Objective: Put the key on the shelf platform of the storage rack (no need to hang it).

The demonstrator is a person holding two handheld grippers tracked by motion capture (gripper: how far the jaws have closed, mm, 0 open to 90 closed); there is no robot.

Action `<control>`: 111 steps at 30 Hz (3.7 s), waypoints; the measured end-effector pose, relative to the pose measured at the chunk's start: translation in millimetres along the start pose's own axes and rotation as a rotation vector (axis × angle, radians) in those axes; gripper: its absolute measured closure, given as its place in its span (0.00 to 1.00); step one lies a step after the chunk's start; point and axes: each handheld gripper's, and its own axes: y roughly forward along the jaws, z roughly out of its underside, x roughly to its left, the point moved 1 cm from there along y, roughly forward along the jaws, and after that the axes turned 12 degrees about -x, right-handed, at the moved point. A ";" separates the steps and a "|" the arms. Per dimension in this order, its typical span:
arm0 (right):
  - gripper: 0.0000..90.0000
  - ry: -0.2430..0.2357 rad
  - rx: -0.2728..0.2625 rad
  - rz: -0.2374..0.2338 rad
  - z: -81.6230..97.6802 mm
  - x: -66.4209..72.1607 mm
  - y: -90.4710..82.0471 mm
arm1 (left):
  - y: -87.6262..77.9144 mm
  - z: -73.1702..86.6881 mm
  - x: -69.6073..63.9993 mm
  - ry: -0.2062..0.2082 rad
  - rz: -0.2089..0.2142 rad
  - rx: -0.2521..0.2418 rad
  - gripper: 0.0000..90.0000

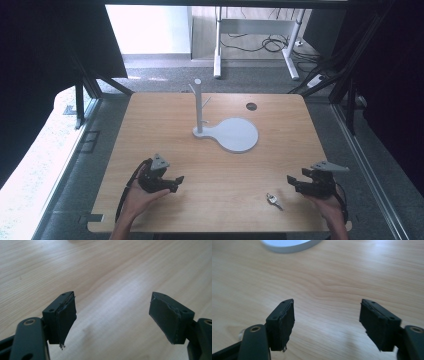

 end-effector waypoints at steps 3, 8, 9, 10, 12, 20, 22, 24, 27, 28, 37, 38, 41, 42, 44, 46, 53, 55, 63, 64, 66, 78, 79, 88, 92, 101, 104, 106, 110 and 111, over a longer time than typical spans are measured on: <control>0.38 0.048 -0.003 0.032 4.7 -7.0 -1.2 | -4.7 1.8 -0.6 -0.032 -0.007 -0.017 0.27; 0.40 0.049 0.025 0.025 6.3 -6.7 4.9 | -6.4 3.3 1.9 -0.024 -0.073 -0.030 0.30; 0.41 0.046 0.032 0.022 6.5 -5.8 6.4 | -6.6 3.7 1.6 -0.011 -0.086 -0.029 0.30; 0.41 0.046 0.032 0.022 6.5 -5.8 6.4 | -6.6 3.7 1.6 -0.011 -0.086 -0.029 0.30; 0.42 0.004 0.055 0.021 7.7 -3.6 10.3 | -5.3 5.3 2.8 -0.008 -0.088 -0.030 0.30; 0.47 -0.015 0.110 -0.010 9.8 0.2 8.8 | -12.1 6.8 2.6 0.020 -0.086 -0.015 0.31; 0.47 -0.029 0.157 -0.035 8.5 1.5 8.2 | -11.7 6.7 3.7 0.026 -0.092 -0.008 0.31; 0.47 -0.042 0.182 -0.038 6.3 2.2 7.2 | -11.4 7.1 3.8 0.021 -0.091 -0.004 0.31; 0.48 -0.090 0.248 -0.046 -9.0 8.0 2.2 | -8.9 9.6 2.9 0.024 -0.050 0.007 0.31; 0.49 -0.102 0.267 -0.048 -12.5 9.3 1.7 | -8.5 9.9 2.3 0.032 -0.040 0.006 0.31; 0.52 -0.203 0.377 -0.100 -49.0 27.2 3.0 | -12.6 9.5 5.0 0.058 -0.028 -0.006 0.29; 0.52 -0.218 0.390 -0.105 -52.4 29.2 3.7 | -12.0 10.0 5.4 0.057 -0.031 0.000 0.29; 0.54 -0.249 0.440 -0.096 -58.5 33.6 6.3 | -8.8 11.8 4.4 0.055 -0.031 0.021 0.31; 0.54 -0.264 0.462 -0.094 -60.3 35.5 7.3 | -7.4 12.5 3.8 0.064 -0.030 0.033 0.31; 0.54 -0.278 0.487 -0.094 -63.2 38.9 8.6 | -4.6 13.5 1.9 0.067 -0.026 0.046 0.31; 0.54 -0.282 0.495 -0.096 -64.7 40.7 9.0 | -3.7 13.7 1.1 0.067 -0.021 0.051 0.31; 0.56 -0.306 0.551 -0.113 -71.1 54.9 16.3 | -3.9 14.3 1.4 0.057 -0.015 0.044 0.31; 0.56 -0.309 0.559 -0.115 -71.0 55.9 17.5 | -4.1 14.5 1.5 0.053 -0.016 0.043 0.31; 0.61 -0.283 0.636 -0.129 -68.5 62.2 24.0 | -2.5 14.1 -3.0 0.036 0.017 0.042 0.31; 0.61 -0.283 0.636 -0.129 -68.5 62.2 24.0 | -3.2 13.3 -4.3 0.039 0.022 0.039 0.31; 0.62 -0.287 0.647 -0.135 -68.4 64.8 24.3 | -3.8 12.4 -5.5 0.042 0.029 0.031 0.30; 0.75 -0.289 0.735 -0.188 -59.8 89.8 37.7 | -7.2 12.6 -3.7 0.025 0.055 0.020 0.30; 0.76 -0.288 0.740 -0.187 -59.0 91.5 38.4 | -6.7 13.2 -3.4 0.027 0.054 0.024 0.30; 0.79 -0.292 0.771 -0.204 -51.1 95.3 43.2 | -5.8 13.8 -4.0 0.037 0.066 0.025 0.30; 0.82 -0.301 0.778 -0.215 -49.9 99.3 44.6 | -4.8 14.4 -4.5 0.042 0.069 0.029 0.29; 0.87 -0.312 0.810 -0.228 -43.8 105.8 53.5 | -4.8 15.5 -2.6 0.031 0.064 0.029 0.29; 0.87 -0.321 0.809 -0.231 -41.7 107.5 57.0 | -4.7 15.8 -1.9 0.031 0.063 0.030 0.29; 0.88 -0.324 0.811 -0.226 -41.3 109.0 58.5 | -4.6 15.9 -1.7 0.032 0.062 0.031 0.29; 0.92 -0.338 0.825 -0.212 -39.4 110.7 62.2 | -4.5 16.4 -0.7 0.029 0.063 0.033 0.29; 0.92 -0.338 0.825 -0.212 -39.4 110.7 62.2 | -4.5 16.4 -0.7 0.029 0.063 0.033 0.29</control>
